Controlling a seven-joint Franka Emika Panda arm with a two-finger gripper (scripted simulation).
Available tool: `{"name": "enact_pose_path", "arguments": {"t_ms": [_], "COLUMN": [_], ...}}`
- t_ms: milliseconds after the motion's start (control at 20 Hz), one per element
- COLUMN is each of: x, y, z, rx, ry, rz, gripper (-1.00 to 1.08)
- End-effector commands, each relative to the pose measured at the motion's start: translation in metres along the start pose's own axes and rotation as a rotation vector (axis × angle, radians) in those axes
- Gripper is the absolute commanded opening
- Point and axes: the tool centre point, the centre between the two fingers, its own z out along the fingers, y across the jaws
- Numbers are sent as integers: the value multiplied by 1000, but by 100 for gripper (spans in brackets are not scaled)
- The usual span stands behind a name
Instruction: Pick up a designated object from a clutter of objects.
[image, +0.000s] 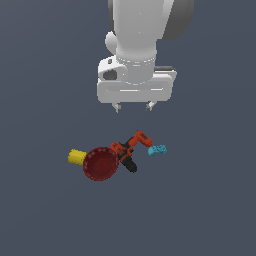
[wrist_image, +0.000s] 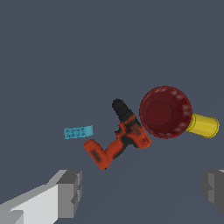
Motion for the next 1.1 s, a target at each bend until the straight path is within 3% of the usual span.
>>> {"name": "enact_pose_path", "arguments": {"t_ms": [0,550,1050], "x": [0,6,25], "y": [0,11,18], "z": [0,-3,11], "rx": [0,10,6], "ry": [0,11,-39], "rz": [0,26,90], "gripper": [28,28,28]}}
